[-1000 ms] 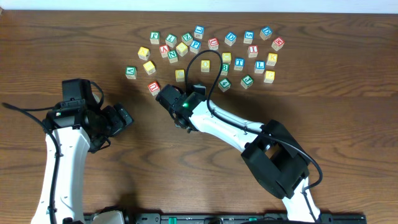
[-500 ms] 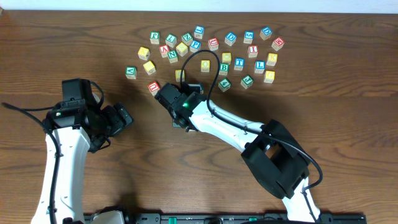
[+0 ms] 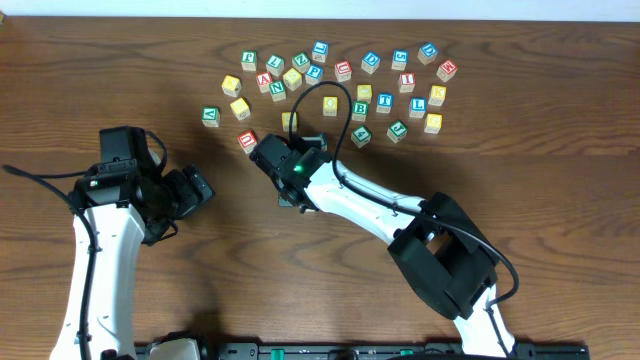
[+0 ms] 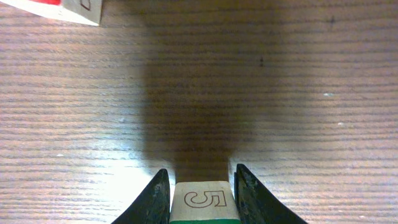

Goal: Spell out ROBOT
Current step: 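Carry the green R block toward the front and set it down, then move the right gripper back to the pile over the yellow O block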

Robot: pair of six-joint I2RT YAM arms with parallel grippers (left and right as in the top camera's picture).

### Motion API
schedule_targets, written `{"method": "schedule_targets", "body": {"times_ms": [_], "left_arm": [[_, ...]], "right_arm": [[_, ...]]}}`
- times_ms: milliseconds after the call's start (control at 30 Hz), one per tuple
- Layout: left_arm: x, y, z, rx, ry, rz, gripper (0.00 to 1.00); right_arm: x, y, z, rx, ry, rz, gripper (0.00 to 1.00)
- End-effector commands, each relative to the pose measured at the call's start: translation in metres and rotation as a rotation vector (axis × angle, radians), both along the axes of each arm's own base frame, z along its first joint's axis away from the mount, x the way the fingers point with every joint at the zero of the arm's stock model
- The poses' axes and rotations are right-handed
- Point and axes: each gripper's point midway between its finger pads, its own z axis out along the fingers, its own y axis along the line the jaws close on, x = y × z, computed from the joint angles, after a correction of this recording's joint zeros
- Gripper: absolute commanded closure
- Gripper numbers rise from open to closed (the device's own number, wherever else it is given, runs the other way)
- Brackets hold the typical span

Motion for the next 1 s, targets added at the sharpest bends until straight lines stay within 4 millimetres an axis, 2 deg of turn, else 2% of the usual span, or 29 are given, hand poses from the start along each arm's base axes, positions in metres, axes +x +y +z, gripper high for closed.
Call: {"method": "schedule_targets", "body": {"times_ms": [0, 367, 467, 533, 667, 833, 867, 967], "left_arm": [[0.005, 0.004, 0.008, 0.013, -0.024, 0.010, 0.03], [0.005, 0.004, 0.008, 0.013, -0.024, 0.010, 0.02], [0.005, 0.004, 0.008, 0.013, -0.024, 0.010, 0.02], [0.005, 0.004, 0.008, 0.013, -0.024, 0.010, 0.02], [0.005, 0.003, 0.008, 0.013, -0.024, 0.010, 0.02], [0.005, 0.003, 0.008, 0.013, -0.024, 0.010, 0.03], [0.005, 0.003, 0.008, 0.013, -0.024, 0.010, 0.02], [0.005, 0.003, 0.008, 0.013, -0.024, 0.010, 0.02]], "right_arm": [[0.000, -0.003, -0.004, -0.003, 0.006, -0.032, 0.70], [0.003, 0.001, 0.000, 0.005, -0.008, -0.012, 0.57], [0.009, 0.004, 0.007, 0.007, -0.028, 0.015, 0.48], [0.014, 0.008, 0.015, 0.011, -0.045, 0.053, 0.34], [0.026, 0.007, 0.029, 0.017, -0.059, 0.053, 0.33], [0.072, -0.003, 0.073, 0.052, -0.137, 0.041, 0.33], [0.087, -0.006, 0.085, 0.068, -0.172, 0.041, 0.33], [0.120, -0.007, 0.105, 0.105, -0.275, 0.075, 0.33]]}}
